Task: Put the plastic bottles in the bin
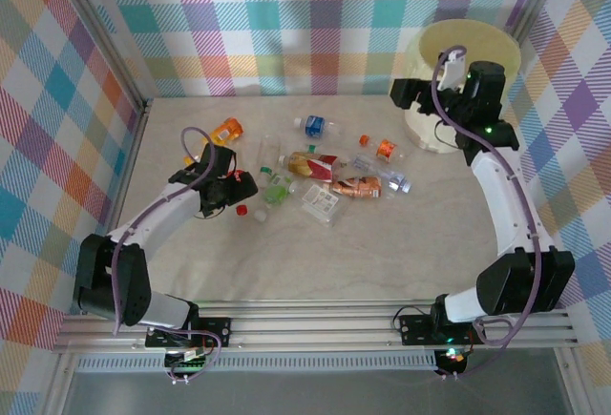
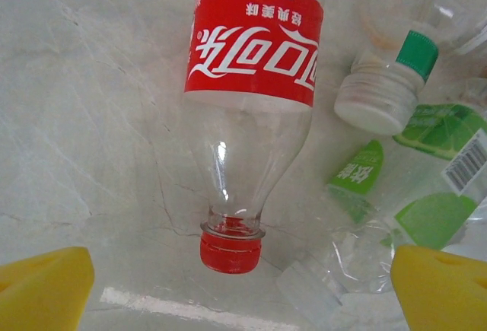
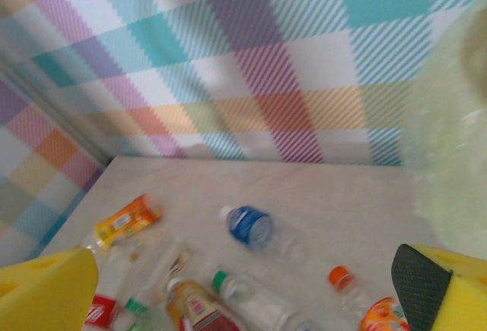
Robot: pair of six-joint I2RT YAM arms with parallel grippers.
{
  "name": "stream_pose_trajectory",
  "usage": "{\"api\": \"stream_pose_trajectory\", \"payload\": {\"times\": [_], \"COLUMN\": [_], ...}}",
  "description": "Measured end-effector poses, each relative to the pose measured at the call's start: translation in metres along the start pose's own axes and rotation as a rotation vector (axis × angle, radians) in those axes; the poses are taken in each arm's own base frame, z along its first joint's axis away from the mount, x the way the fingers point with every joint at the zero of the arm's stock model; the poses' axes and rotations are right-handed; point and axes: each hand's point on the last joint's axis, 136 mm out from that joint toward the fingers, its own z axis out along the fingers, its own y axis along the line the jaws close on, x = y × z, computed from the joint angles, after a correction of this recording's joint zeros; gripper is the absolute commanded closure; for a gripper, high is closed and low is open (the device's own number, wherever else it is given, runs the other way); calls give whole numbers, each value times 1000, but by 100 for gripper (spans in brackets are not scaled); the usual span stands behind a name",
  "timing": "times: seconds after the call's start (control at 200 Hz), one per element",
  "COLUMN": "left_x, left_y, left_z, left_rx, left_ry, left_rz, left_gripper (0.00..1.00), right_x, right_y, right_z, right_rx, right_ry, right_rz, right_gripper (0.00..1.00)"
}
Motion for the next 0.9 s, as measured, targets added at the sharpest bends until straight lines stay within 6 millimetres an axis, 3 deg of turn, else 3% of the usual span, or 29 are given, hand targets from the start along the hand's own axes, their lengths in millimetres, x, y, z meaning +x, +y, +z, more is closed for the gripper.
{"api": "stream_pose_trajectory", "payload": {"times": [0.245,0.46,0.585,0.905], "left_x": [10,4,-3,-3], "left_y": [4,1,-3,-3], "left_z": [27,46,55,82], "left_rx": [-30,-37,-31,-55], "left_ry": [82,108,124,162], "left_rz": [72,115,137,163], "left_gripper": [6,13,18,23], "right_x": [56,84,90,76], "right_y": [54,50,46,51], "right_z": [9,5,6,-7], "right_rx": [-136,-123,-107,-97], "right_ry": [106,151,164,116], "right_rz": [-18,36,52,37], "right_gripper": [0,0,0,0]}}
